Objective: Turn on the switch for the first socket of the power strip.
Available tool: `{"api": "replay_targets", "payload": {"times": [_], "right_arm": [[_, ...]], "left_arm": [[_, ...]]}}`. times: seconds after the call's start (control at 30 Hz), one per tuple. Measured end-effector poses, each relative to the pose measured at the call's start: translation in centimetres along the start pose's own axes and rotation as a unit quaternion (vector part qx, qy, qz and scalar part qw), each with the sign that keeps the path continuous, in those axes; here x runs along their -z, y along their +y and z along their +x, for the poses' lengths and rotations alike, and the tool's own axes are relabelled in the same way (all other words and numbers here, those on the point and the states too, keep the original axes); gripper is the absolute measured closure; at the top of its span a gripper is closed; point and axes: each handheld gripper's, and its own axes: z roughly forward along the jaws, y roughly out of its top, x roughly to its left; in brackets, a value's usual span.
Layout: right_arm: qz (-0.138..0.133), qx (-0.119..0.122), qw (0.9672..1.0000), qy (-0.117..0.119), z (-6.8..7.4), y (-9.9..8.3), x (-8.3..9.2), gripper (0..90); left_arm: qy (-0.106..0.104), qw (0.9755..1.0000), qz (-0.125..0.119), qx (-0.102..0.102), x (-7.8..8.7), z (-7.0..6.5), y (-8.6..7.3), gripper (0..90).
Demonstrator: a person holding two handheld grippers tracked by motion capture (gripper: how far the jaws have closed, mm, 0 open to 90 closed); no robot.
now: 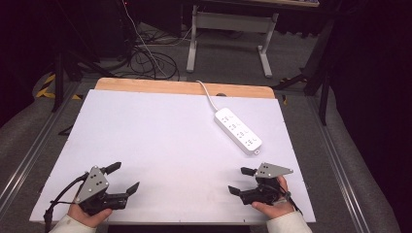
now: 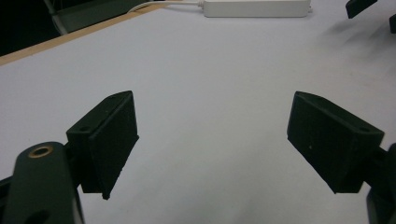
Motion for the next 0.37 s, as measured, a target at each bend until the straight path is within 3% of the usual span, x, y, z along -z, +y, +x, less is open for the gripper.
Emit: {"api": "replay_targets", "payload": {"times": [0.13, 0.23, 0.37], "right_arm": [[0.005, 0.007, 0.9999, -0.015, -0.04, 0.01, -0.28, 15.9], [-0.006, 0.004, 0.9994, -0.034, -0.36, 0.30, 0.04, 15.9], [-0.010, 0.010, 0.9990, -0.043, -0.41, 0.40, 0.42, 15.9]], "left_arm": [[-0.002, 1.0000, 0.003, 0.003, -0.20, 0.11, -0.07, 16.3], [-0.005, 0.9999, 0.004, 0.012, -0.27, 0.40, -0.16, 15.3], [-0.003, 0.9999, 0.005, 0.014, -0.31, 0.69, -0.26, 14.9]]}}
